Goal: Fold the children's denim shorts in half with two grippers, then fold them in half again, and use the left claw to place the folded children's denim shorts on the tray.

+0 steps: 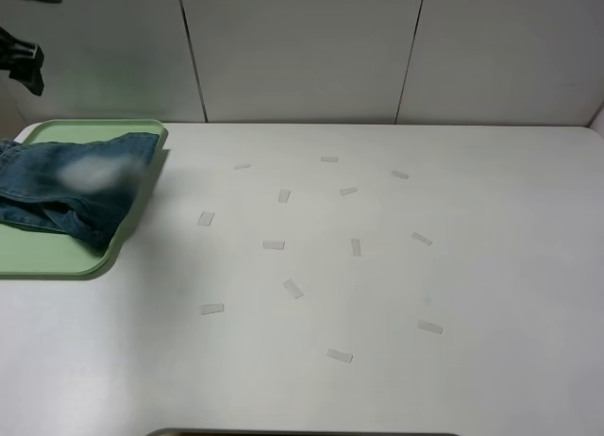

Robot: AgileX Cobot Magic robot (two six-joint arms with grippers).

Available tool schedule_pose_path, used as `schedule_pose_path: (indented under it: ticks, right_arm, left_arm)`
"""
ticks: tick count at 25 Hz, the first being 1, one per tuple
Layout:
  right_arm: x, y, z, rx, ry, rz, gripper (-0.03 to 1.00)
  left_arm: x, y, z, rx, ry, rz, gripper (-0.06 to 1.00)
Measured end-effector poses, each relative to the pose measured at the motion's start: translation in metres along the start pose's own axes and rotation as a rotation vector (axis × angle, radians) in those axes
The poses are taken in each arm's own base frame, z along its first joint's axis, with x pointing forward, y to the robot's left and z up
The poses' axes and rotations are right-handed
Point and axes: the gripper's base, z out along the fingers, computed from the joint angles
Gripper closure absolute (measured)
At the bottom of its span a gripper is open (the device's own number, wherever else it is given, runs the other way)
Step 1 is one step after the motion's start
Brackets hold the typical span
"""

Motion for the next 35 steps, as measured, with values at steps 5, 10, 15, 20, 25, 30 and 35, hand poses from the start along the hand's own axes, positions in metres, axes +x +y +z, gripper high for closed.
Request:
schedule_pose_path:
  ticks: [5,10,15,20,25,30,35]
  right_arm:
    - [0.000,0.000,0.000,0.000,0.000,0.000,0.27]
    - [0.000,0.000,0.000,0.000,0.000,0.000,0.27]
    - [0.000,0.000,0.000,0.000,0.000,0.000,0.27]
    - [0.000,0.000,0.000,0.000,0.000,0.000,0.27]
    - [0.000,0.000,0.000,0.000,0.000,0.000,0.27]
    - [0.000,0.000,0.000,0.000,0.000,0.000,0.27]
    - [0.000,0.000,0.000,0.000,0.000,0.000,0.27]
  left_arm:
    - [0.009,-0.010,-0.038,0.123,-0.105,-0.032,0.02]
    - [0.022,-0.013,-0.088,0.170,-0.314,-0.055,0.02]
    - [0.059,-0.013,-0.151,0.168,-0.463,-0.091,0.02]
    - [0.116,-0.017,-0.207,0.149,-0.576,-0.092,0.02]
    - [0.173,-0.024,-0.247,0.146,-0.674,-0.078,0.02]
    - [0.218,-0.032,-0.261,0.151,-0.656,-0.029,0.02]
    - [0.243,-0.036,-0.267,0.162,-0.576,-0.032,0.02]
